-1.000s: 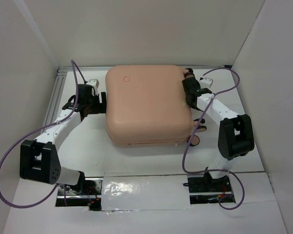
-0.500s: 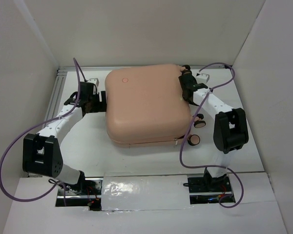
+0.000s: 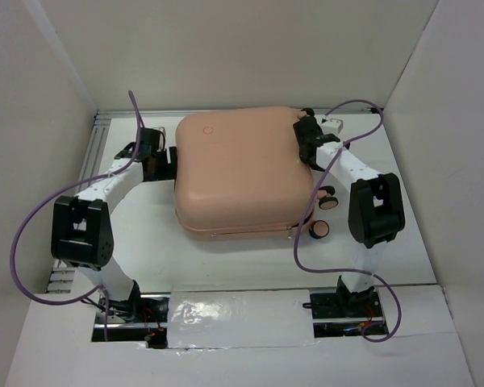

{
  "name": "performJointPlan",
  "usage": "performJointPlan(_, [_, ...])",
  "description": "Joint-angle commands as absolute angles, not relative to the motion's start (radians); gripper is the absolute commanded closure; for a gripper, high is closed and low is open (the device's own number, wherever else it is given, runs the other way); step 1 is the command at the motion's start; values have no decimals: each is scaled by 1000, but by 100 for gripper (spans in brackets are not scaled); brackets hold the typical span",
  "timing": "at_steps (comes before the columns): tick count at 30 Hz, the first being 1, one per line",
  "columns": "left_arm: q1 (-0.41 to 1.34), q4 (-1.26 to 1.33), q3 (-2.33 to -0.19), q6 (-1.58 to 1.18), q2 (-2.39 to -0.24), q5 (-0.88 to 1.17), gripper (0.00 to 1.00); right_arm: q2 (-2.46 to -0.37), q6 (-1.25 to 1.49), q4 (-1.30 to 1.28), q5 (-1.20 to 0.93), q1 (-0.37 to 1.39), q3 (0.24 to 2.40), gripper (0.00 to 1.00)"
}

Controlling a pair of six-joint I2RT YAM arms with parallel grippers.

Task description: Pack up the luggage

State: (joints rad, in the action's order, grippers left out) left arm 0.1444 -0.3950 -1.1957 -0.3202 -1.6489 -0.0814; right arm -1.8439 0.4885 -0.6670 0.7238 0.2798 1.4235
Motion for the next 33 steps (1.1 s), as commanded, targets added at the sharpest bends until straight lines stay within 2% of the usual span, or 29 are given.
performJointPlan(1, [239,-235,-1285,-364,-1718,215,12,-1911,555,-451,296,437,1489,1])
performJointPlan(13, [195,-247,-1563,-385,-1919,268,12,-2221,491,-526,238,437,1957,2])
performJointPlan(16, [183,-258,-1586,-385,-1946,268,12,-2240,471,-590,264,416,2035,2])
performJointPlan(24, [91,-414,-1699,-298,-1881,374,10,-2002,355,-687,272,293,1959,1])
performJointPlan(26, [81,-464,-1742,-282,-1846,355,8,-1887,339,-706,217,209,1941,5])
performJointPlan(30, [61,-554,-1843,-273,-1835,286,5,-1841,311,-806,100,115,1966,5])
performJointPlan(33, [26,-592,-1879,-288,-1835,264,4,-1841,258,-853,39,42,1987,0])
